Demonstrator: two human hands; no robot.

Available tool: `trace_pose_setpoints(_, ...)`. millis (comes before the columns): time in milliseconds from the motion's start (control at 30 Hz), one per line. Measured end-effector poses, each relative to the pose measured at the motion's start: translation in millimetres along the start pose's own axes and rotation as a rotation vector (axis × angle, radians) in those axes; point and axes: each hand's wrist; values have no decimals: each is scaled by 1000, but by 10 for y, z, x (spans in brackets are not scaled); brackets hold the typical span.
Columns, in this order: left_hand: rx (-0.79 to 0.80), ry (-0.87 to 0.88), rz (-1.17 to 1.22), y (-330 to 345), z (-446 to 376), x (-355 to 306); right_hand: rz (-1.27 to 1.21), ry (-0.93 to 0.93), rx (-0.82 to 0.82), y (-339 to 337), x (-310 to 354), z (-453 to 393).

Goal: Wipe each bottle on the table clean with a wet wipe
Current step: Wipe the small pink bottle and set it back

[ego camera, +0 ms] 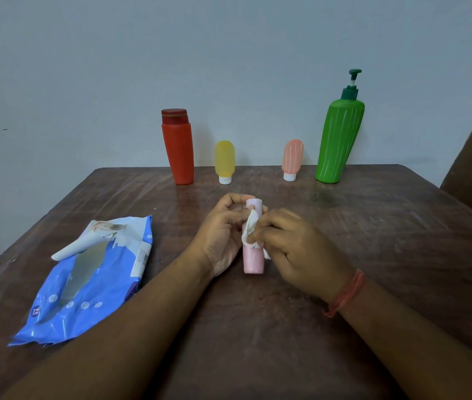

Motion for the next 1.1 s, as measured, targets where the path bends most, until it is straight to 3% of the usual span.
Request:
trace_pose_setpoints(100, -18, 1, 5, 27, -1, 6, -28, 56, -77, -31, -46, -3)
trace_pose_setpoints(200, -21, -16, 16, 38, 9, 3, -61, 6, -3, -19, -41, 18)
trace_pose_setpoints(300, -39, -24, -12, 34, 18, -1, -54, 49, -71, -27, -83, 17)
trace_pose_setpoints(433, -52, -50, -4, 39, 19, -2, -111, 13, -12, -19, -98, 48)
trace_pose_setpoints(533, -94, -44, -32, 28, 6, 7, -110, 72, -85, -24, -119, 40)
trace_pose_setpoints(667, -84, -44, -19, 39, 9, 8, -137, 75, -27, -1, -121, 64)
trace_pose_setpoints(767, -92, -37, -27, 43, 3, 9, -139, 161, -145, 31, -143, 18)
trace_pose_setpoints(933, -105, -33, -21, 26, -18, 32, -192, 148, -39, 8, -135, 73)
trace_pose_setpoints(1033, -106, -16, -60, 17, -35, 30, -148, 197, -135, 21, -179, 31)
trace_pose_setpoints(1100, -102, -7, -76, 14, -36, 43, -167, 203, -114, 8, -188, 30)
Point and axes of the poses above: each hand's wrist, its own z-axis away from the middle knuckle, its own y-axis out of the palm, x = y × z, and after that the axes turned 11 degrees about -z, right-handed
